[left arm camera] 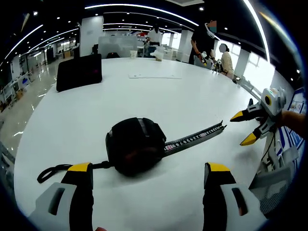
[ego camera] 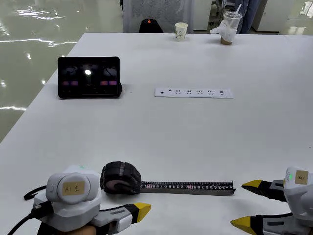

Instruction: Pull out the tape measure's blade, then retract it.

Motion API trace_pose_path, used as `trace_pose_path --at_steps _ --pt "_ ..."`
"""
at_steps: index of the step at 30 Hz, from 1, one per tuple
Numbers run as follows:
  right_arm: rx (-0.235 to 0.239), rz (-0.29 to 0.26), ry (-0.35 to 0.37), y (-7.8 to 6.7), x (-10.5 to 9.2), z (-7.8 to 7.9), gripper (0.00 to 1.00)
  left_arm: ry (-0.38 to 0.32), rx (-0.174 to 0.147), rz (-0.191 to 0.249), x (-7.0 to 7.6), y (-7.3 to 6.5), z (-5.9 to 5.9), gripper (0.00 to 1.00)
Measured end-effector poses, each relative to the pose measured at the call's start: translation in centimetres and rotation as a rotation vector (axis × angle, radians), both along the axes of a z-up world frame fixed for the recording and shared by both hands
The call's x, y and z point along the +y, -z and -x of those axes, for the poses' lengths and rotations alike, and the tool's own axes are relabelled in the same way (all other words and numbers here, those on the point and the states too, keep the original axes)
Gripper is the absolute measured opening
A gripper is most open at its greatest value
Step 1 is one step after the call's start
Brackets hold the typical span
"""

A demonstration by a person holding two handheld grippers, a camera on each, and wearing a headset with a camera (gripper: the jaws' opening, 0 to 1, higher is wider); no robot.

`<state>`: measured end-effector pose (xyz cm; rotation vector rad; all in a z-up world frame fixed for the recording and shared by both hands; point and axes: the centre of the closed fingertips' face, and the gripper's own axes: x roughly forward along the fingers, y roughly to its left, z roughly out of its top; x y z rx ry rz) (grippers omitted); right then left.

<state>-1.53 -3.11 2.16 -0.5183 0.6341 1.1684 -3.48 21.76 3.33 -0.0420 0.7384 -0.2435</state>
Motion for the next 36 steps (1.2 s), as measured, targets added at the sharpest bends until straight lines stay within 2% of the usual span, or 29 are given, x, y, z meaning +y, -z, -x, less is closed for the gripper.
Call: trace_pose_path --at_steps 3,12,22,29,33,36 --pt "-0.001 0.003 -0.007 0.1 -0.1 -0.5 0.47 -0.013 -0.007 -0.004 0.2 0.0 -0.4 0.92" --pt "-0.012 0.033 -0.039 0.7 -0.1 -1.7 0.41 -0.054 -0.019 0.025 0.2 0.0 -1.4 0.84" --pt "-0.016 0.065 -0.09 1.4 0.3 -2.6 0.37 -0.086 -0.006 0.032 0.5 0.2 -2.0 0.76" --pt "-0.018 0.085 -0.129 1.7 0.6 -3.4 0.32 -0.113 -0.007 0.05 0.6 0.1 -2.7 0.7" --pt "-0.019 0.104 -0.161 2.1 0.7 -3.6 0.3 -0.135 -0.004 0.076 0.6 0.1 -3.2 0.66" --pt "-0.019 0.112 -0.174 2.2 0.7 -3.8 0.28 -0.145 -0.005 0.075 0.7 0.1 -3.6 0.64"
